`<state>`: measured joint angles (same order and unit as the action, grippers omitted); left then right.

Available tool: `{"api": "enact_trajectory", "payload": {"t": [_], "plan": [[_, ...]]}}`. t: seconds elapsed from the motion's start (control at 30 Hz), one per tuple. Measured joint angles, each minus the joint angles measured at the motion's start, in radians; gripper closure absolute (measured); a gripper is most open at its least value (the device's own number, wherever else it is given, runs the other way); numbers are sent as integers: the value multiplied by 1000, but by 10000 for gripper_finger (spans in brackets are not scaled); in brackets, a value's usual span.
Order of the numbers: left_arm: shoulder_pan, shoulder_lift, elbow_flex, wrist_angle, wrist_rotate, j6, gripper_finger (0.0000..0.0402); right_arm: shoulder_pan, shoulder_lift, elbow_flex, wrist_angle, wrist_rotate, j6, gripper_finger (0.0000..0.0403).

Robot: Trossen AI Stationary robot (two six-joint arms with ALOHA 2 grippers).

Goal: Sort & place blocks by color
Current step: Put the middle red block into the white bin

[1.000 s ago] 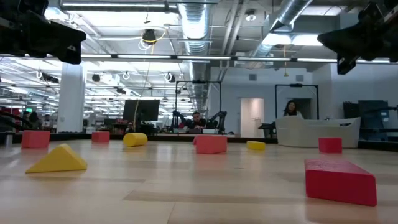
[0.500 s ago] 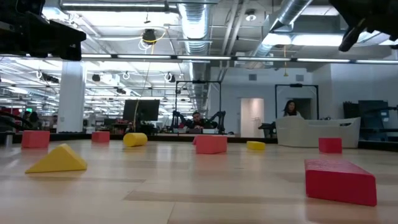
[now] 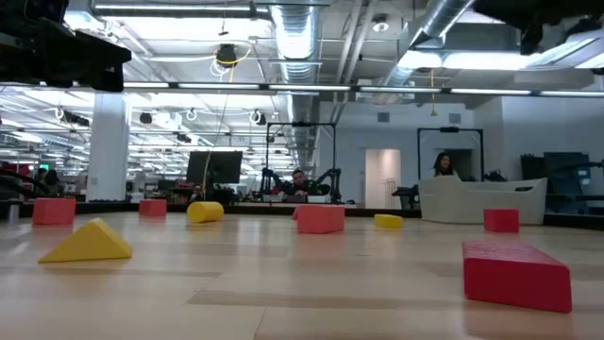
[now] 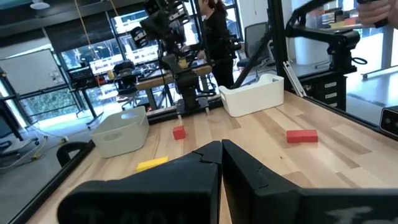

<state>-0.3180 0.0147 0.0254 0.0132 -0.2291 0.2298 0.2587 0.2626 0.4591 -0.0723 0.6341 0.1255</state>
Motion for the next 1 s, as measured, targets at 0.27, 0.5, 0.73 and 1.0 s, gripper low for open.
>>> {"api": "enact_trajectory", "payload": {"t": [0.27, 0.5, 0.73, 1.0], "plan": [[0, 0, 0, 1, -14, 6, 400, -33, 281, 177, -255, 20, 91, 301], [0, 0, 0, 1, -15, 2, 400, -123, 488, 278, -582, -34, 360, 205], [0, 0, 0, 1, -15, 2, 400, -219, 693, 280, -731, -233, 505, 153], [0, 0, 0, 1, -15, 2, 400, -222, 944, 280, -787, -289, 532, 153]]}}
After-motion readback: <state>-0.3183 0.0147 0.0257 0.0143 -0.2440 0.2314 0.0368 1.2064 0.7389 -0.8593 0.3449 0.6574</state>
